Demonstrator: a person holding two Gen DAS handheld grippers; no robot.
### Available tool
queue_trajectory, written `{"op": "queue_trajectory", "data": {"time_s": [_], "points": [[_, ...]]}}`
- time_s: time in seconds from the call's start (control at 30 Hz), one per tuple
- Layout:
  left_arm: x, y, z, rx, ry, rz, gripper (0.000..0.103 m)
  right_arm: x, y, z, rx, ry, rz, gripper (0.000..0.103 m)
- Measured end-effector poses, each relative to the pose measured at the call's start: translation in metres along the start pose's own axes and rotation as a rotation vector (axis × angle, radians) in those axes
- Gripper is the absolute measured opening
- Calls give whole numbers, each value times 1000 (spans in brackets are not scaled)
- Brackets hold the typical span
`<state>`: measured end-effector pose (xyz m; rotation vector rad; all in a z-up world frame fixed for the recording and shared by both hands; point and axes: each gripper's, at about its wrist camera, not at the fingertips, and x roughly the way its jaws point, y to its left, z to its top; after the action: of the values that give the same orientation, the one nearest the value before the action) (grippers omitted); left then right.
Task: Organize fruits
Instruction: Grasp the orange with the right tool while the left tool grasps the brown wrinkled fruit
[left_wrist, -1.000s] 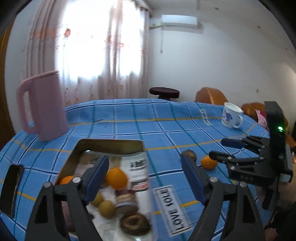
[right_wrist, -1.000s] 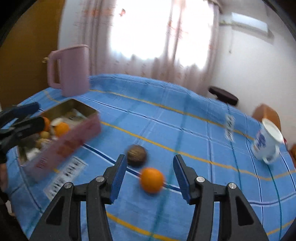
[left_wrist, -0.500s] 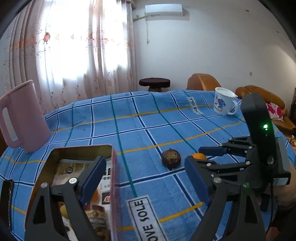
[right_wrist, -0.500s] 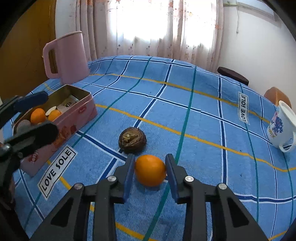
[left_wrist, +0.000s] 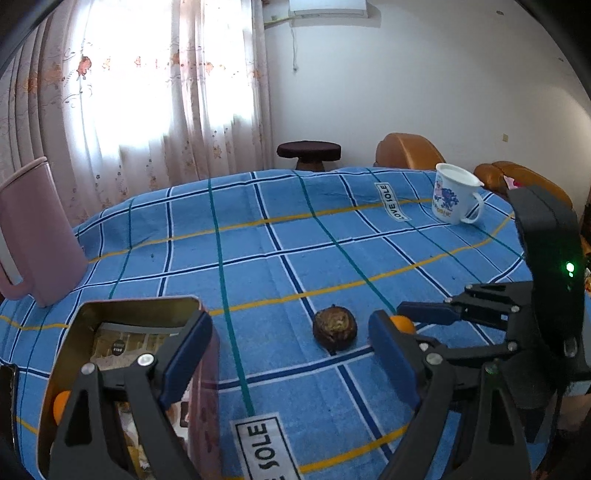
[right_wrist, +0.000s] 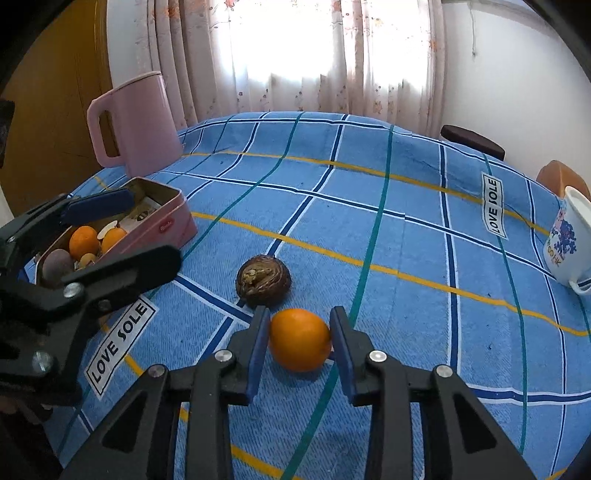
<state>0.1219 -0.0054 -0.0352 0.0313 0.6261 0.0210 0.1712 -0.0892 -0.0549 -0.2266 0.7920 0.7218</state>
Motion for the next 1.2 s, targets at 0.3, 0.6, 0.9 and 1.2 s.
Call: {"op": "queue_trajectory", "data": {"time_s": [0.3,0.6,0.9,1.2], "points": [[13,10,6,-54,22,14,89,4,4,-2,-26,23,13,39],[24,-2,5,-53,53,-28,90,-7,-6,-4,-12,-29,-135,36],[62,-19,4,-50,176,-106,71,-20,-43,-7,110,-61,-155,36],[83,-22,-1,-71,256,-164,41,-23,-43,-7,111,-90,-121,37]]}}
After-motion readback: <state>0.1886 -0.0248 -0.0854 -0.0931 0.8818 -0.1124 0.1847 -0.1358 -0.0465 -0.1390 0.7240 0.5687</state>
